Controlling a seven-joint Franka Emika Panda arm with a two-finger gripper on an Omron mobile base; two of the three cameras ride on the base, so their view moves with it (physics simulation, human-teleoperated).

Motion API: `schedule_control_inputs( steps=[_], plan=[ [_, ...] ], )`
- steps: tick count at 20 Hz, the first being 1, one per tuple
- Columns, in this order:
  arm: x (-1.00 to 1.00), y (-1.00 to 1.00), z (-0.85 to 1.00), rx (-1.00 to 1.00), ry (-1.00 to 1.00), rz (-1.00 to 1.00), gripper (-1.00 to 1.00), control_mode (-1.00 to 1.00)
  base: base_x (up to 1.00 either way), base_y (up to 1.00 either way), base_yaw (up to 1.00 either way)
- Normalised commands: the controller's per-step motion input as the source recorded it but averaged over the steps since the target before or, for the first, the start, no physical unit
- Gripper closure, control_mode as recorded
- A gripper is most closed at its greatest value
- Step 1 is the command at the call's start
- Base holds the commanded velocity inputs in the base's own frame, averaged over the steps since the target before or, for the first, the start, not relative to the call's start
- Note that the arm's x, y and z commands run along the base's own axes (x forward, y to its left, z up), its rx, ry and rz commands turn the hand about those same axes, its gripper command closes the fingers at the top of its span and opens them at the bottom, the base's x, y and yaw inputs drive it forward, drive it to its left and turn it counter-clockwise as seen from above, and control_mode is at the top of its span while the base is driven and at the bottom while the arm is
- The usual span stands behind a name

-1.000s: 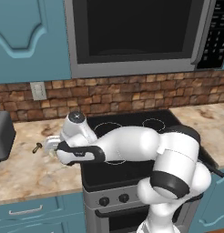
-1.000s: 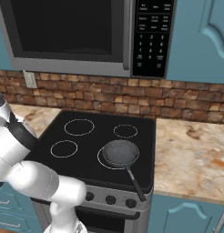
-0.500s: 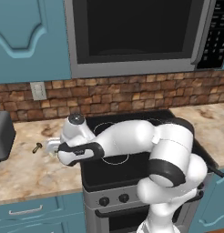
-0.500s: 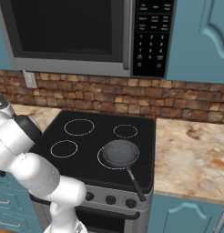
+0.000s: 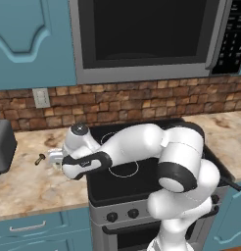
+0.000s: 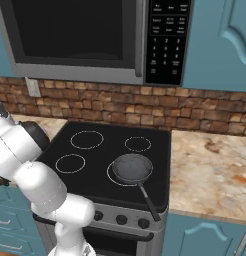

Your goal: Put the garlic and mushroom in the pan. Then turn on the front right burner and set the heat to medium.

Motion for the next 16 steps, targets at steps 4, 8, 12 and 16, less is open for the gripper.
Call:
schedule_control_inputs(
  steps=[4,8,12,16],
  plan=[
    [0.04,0.09,-0.06,-0.01,0.0,0.0,-1.0,-1.0,0.0,0.0,0.0],
    [0.08,0.06,-0.09,-0.02,0.0,0.0,-1.0,-1.0,0.0,0.0,0.0],
    [0.17,0.02,-0.08,-0.01,0.0,0.0,-1.0,-1.0,0.0,0.0,0.0],
    [0.11,0.16,0.0,0.0,0.0,0.0,-1.0,-1.0,0.0,0.0,0.0]
  ],
)
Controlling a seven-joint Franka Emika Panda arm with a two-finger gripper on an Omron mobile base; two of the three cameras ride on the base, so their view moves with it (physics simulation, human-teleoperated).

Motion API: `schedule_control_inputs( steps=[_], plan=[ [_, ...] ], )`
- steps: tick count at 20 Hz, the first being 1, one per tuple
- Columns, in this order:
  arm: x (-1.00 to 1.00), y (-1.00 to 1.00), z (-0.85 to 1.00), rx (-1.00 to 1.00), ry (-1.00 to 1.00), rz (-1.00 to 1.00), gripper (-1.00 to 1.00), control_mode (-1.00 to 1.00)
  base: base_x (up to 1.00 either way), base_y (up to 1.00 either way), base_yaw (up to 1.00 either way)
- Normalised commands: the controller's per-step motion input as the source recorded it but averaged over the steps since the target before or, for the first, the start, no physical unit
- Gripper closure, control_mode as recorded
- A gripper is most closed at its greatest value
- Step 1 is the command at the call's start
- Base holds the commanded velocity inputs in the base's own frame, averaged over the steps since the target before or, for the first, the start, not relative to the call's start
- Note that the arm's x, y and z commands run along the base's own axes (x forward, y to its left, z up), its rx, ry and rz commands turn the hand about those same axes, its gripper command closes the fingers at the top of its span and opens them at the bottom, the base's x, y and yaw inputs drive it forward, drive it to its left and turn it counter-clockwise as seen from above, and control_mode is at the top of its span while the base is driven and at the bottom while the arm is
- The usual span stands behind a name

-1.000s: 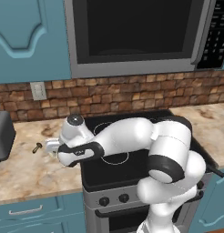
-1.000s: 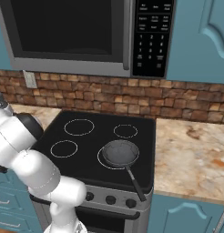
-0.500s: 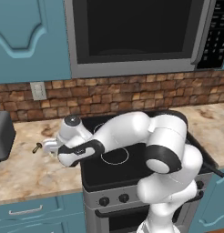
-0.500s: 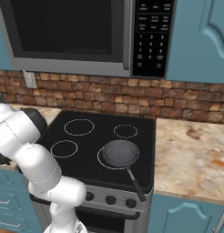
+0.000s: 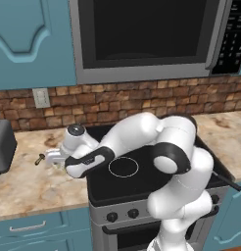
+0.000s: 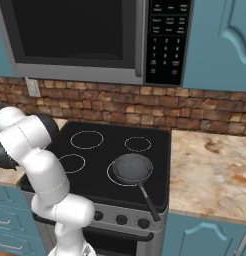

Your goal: Put the garlic and mushroom in the pan. Then turn on the front right burner and set the heat to medium.

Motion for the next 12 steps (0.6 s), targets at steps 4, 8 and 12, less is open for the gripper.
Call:
schedule_control_inputs(
  steps=[4,8,12],
  plan=[
    [0.0,0.28,0.0,0.0,0.0,0.0,-1.0,-1.0,0.0,0.0,0.0],
    [0.0,0.21,-0.12,-0.01,-0.02,0.0,-1.0,-1.0,0.0,0.0,0.0],
    [0.0,0.09,-0.16,-0.06,-0.05,-0.01,-1.0,-1.0,0.0,0.0,0.0]
  ],
)
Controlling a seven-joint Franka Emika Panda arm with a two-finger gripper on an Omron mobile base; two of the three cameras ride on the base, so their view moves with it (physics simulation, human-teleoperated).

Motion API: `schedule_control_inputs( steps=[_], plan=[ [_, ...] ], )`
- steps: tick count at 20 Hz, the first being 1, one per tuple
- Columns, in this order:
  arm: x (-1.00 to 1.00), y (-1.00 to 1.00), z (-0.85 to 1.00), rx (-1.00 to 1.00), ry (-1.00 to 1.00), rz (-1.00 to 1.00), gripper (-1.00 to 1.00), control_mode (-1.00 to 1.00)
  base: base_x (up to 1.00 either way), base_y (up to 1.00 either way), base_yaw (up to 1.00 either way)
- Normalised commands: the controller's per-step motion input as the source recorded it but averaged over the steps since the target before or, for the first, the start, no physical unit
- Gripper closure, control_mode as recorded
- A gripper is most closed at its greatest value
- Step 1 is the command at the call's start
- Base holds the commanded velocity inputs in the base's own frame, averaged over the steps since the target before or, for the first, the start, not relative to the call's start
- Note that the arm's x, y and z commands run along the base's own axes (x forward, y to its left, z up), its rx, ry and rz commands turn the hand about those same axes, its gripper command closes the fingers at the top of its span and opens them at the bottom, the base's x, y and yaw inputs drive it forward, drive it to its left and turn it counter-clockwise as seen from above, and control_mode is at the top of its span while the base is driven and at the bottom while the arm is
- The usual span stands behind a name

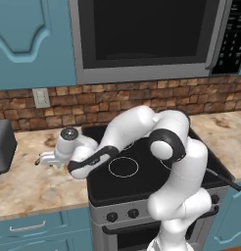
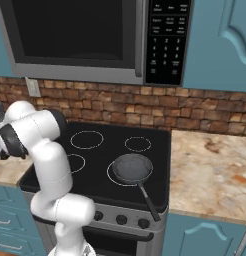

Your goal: Put the garlic and mushroom in the pan. Then turn on the front right burner and set the heat to medium.

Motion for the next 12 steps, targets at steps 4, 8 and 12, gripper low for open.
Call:
schedule_control_inputs(
  steps=[4,8,12],
  plan=[
    [0.03,0.02,-0.09,-0.05,-0.05,-0.04,-1.0,-1.0,0.0,0.0,0.0],
    [0.18,0.0,-0.02,-0.01,-0.04,-0.05,-1.0,-1.0,0.0,0.0,0.0],
    [0.24,0.0,-0.01,0.0,0.0,-0.04,-1.0,-1.0,0.0,0.0,0.0]
  ],
)
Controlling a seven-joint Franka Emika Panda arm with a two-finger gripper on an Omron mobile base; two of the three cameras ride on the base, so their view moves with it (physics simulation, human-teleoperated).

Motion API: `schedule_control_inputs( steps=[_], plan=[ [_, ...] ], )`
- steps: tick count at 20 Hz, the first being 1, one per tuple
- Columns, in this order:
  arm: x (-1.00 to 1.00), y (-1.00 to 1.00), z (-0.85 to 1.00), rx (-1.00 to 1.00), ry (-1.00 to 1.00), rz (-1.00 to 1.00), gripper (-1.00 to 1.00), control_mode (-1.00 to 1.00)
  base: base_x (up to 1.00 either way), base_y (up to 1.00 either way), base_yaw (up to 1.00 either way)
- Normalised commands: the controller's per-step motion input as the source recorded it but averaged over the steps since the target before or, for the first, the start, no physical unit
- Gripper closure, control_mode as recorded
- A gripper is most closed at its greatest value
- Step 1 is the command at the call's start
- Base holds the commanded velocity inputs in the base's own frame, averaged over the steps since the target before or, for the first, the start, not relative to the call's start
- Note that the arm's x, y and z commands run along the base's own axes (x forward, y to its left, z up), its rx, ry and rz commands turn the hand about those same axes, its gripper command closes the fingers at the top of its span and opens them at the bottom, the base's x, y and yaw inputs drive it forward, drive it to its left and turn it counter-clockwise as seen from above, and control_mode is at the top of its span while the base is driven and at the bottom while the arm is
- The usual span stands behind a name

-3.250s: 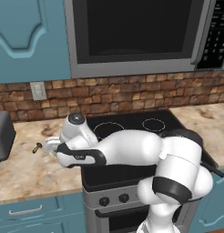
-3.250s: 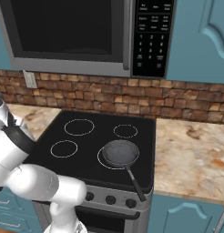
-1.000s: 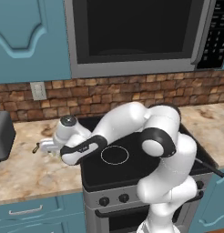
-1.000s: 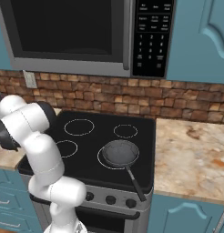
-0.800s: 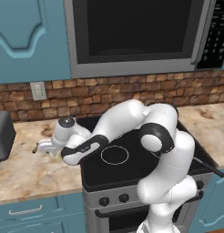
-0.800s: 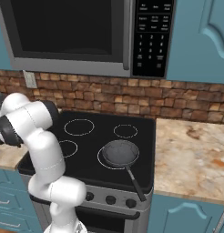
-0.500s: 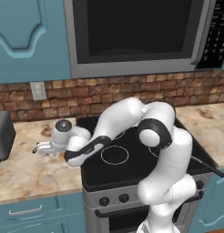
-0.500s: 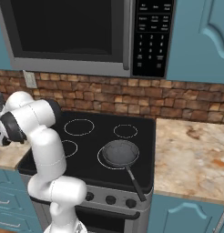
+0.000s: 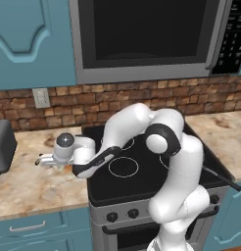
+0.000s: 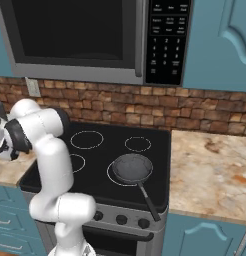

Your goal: Put the garlic and mushroom in the pan. Then turn on the front right burner and set the heat to medium.

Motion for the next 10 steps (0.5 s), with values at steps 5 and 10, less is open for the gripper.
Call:
schedule_control_inputs(
  steps=[5,10],
  plan=[
    [0.48,0.0,-0.11,-0.02,0.0,-0.03,-1.0,-1.0,0.0,0.0,0.0],
    [0.38,0.0,-0.15,0.0,0.0,-0.02,-1.0,-1.0,0.0,0.0,0.0]
  ],
)
